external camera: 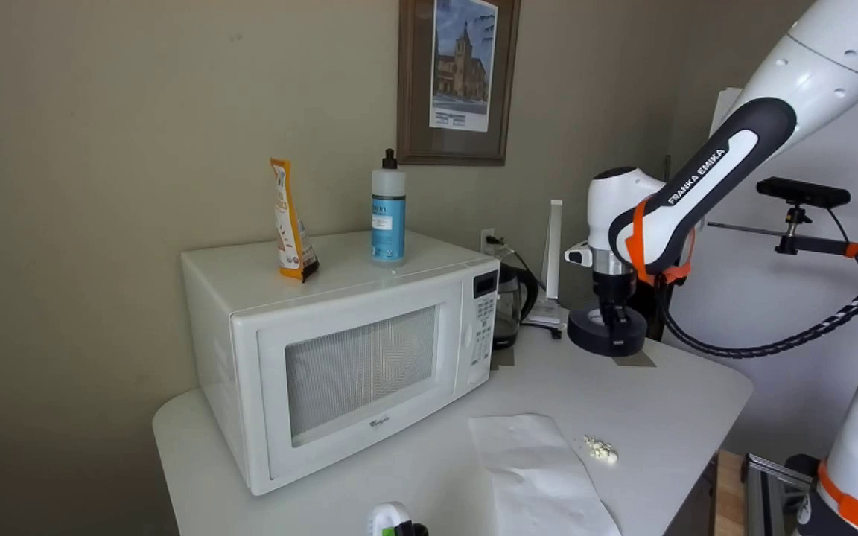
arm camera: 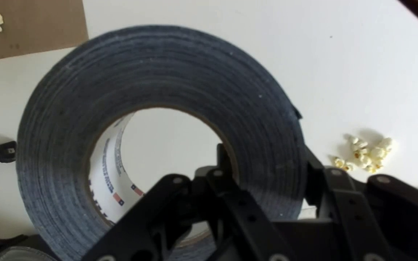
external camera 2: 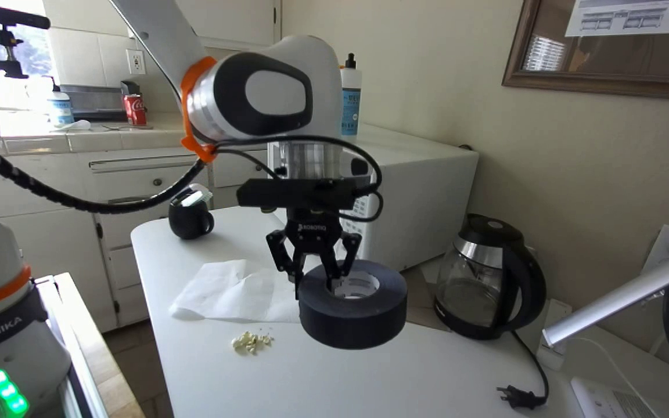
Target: Put the masking tape on top of the microwave
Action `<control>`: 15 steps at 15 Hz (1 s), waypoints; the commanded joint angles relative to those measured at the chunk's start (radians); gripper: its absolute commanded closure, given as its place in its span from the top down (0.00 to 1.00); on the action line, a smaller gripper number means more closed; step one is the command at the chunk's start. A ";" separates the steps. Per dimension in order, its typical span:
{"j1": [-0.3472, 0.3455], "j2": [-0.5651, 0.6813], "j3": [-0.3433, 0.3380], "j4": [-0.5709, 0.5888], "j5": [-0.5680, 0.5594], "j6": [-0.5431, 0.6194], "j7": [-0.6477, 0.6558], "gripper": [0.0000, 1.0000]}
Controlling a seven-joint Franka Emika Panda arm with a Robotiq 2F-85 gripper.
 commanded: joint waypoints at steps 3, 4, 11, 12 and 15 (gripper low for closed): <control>0.062 -0.284 0.016 0.092 0.187 -0.417 -0.167 0.21; 0.071 -0.297 0.015 0.125 0.209 -0.470 -0.175 0.21; 0.068 -0.235 0.004 0.062 0.186 -0.391 -0.138 0.21; 0.071 -0.249 0.004 0.062 0.200 -0.386 -0.141 0.21; 0.072 -0.334 0.026 0.084 0.184 -0.424 -0.140 0.21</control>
